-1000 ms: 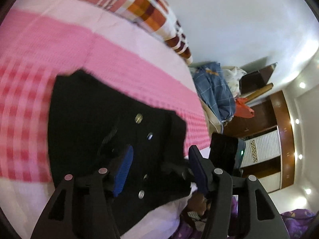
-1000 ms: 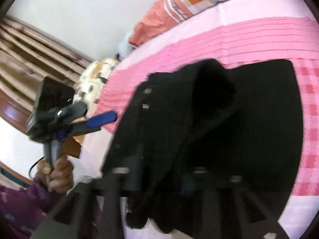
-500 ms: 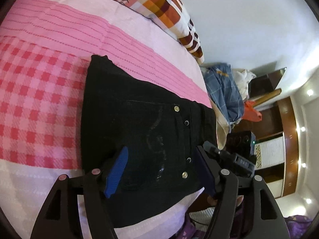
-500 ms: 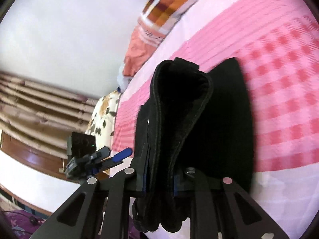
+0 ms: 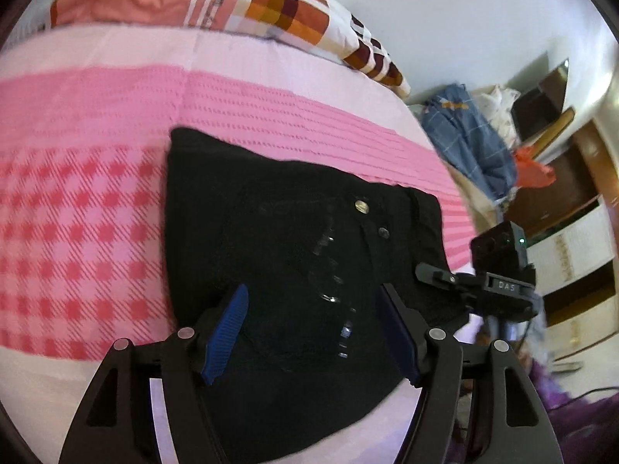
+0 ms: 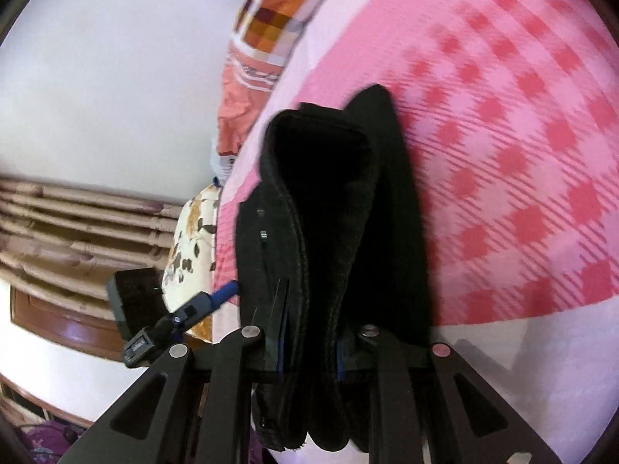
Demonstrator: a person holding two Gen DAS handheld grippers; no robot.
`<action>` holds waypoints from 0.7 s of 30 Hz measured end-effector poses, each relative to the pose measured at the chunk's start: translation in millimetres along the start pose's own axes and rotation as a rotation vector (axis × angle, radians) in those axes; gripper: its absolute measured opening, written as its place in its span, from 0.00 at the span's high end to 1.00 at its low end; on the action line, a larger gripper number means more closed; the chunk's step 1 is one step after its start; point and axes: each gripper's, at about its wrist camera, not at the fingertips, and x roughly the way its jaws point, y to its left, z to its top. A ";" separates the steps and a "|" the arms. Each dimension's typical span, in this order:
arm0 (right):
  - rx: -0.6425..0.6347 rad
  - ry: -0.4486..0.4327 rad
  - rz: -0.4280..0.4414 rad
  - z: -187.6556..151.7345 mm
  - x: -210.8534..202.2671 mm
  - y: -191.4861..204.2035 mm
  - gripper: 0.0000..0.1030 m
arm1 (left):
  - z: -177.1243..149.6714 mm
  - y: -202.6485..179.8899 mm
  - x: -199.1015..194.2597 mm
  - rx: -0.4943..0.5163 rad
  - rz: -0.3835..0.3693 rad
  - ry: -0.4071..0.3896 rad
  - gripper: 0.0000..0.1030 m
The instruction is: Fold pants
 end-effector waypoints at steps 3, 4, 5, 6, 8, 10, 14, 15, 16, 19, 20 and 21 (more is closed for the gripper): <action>0.000 -0.002 0.000 -1.4 0.7 -4.0 0.84 | 0.8 -4.6 0.9 0.046 0.079 -0.020 0.33; 0.000 -0.001 -0.001 -1.3 0.8 -4.9 0.84 | 0.8 -6.0 0.7 0.064 0.108 -0.029 0.33; 0.001 0.000 -0.001 -1.4 0.9 -5.7 0.84 | 0.9 -6.8 1.0 0.077 0.129 -0.035 0.33; 0.001 0.000 -0.002 -1.2 1.1 -6.9 0.84 | 0.9 -7.8 1.9 0.092 0.155 -0.037 0.33; 0.002 -0.002 -0.004 -1.5 1.9 -8.8 0.85 | 0.7 -9.7 3.5 0.120 0.212 -0.043 0.33; -0.006 -0.007 -0.009 -2.2 2.0 -9.2 0.85 | 1.8 -12.4 5.5 0.143 0.261 -0.052 0.33; -0.025 -0.010 -0.025 -4.1 0.4 -7.7 0.86 | 0.7 -16.0 6.9 0.183 0.332 -0.069 0.33; -0.024 -0.011 -0.025 -4.1 0.5 -7.5 0.86 | -0.1 -16.9 7.5 0.191 0.346 -0.070 0.33; -0.024 -0.011 -0.025 -4.2 0.4 -7.1 0.86 | -0.3 -17.5 8.4 0.200 0.361 -0.072 0.33; -0.028 -0.011 -0.030 -3.7 0.4 -6.7 0.86 | -0.6 -17.2 9.2 0.213 0.392 -0.078 0.32; -0.028 -0.012 -0.031 -3.7 0.3 -6.5 0.86 | -0.4 -17.0 9.4 0.217 0.404 -0.081 0.31; -0.027 -0.011 -0.029 -3.8 0.2 -6.4 0.86 | -1.1 -17.3 8.9 0.219 0.413 -0.084 0.28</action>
